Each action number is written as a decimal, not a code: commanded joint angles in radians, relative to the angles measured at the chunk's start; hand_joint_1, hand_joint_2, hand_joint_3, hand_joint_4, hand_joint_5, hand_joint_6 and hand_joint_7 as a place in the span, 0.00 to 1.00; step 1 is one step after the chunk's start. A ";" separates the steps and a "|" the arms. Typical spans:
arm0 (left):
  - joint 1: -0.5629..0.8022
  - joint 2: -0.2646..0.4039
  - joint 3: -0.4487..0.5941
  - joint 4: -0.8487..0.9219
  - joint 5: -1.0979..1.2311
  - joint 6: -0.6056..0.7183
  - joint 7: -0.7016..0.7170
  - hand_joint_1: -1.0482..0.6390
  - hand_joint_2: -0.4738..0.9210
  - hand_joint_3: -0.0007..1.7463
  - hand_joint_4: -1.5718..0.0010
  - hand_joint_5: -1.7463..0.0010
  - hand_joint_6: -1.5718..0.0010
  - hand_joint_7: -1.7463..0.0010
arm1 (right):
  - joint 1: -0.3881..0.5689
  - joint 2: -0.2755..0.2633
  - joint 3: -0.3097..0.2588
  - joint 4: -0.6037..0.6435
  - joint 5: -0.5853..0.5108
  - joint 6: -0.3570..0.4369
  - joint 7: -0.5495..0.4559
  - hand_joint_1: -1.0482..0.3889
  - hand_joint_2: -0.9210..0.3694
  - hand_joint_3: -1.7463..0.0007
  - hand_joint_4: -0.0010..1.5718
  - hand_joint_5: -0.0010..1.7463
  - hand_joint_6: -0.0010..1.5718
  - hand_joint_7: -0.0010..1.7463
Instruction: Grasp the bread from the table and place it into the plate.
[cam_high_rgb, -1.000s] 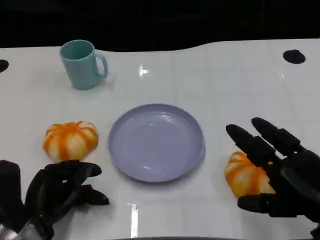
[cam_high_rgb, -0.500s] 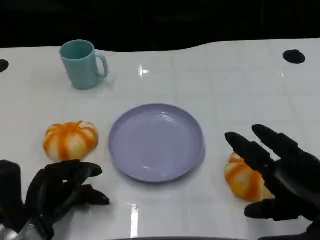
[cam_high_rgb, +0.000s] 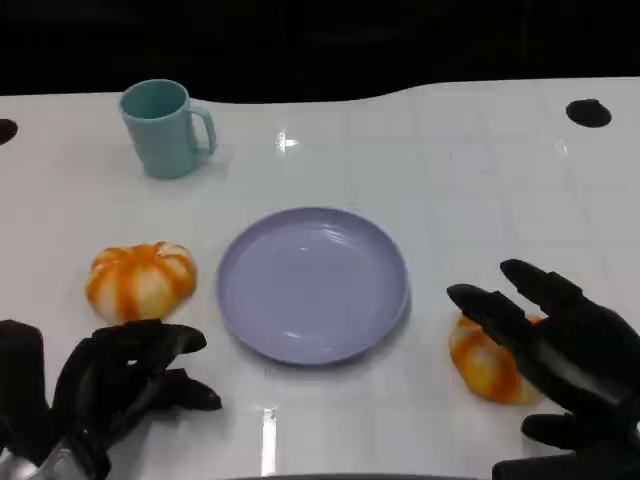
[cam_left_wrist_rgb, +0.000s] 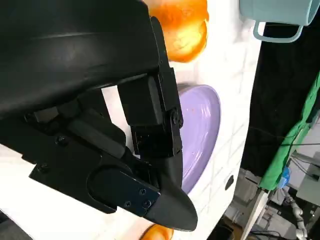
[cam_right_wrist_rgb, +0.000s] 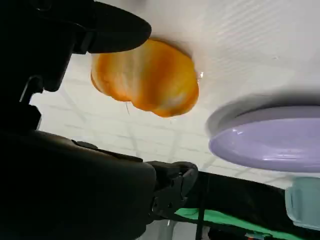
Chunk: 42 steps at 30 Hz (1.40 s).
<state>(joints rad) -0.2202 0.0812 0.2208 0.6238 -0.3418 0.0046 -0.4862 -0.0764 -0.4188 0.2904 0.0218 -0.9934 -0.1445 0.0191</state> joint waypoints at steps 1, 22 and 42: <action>0.027 0.004 0.001 -0.029 0.002 0.015 0.013 0.03 0.89 0.00 0.00 0.72 0.00 0.90 | -0.041 -0.021 0.018 0.027 0.005 0.018 0.014 0.41 0.73 0.24 0.03 0.04 0.00 0.31; 0.120 -0.013 -0.025 -0.247 -0.001 0.118 0.054 0.15 0.95 0.00 0.13 0.60 0.01 0.99 | -0.108 -0.031 0.048 0.025 0.081 0.050 0.162 0.58 0.18 0.99 0.08 0.25 0.28 0.01; 0.205 -0.026 -0.043 -0.455 -0.015 0.225 0.095 0.27 1.00 0.07 0.40 0.29 0.11 1.00 | -0.178 -0.002 0.069 0.132 0.091 0.066 0.088 0.60 0.10 0.99 0.49 0.13 0.54 0.04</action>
<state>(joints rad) -0.0320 0.0504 0.1761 0.2002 -0.3472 0.2110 -0.4124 -0.2411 -0.4239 0.3607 0.1153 -0.9135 -0.0674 0.1724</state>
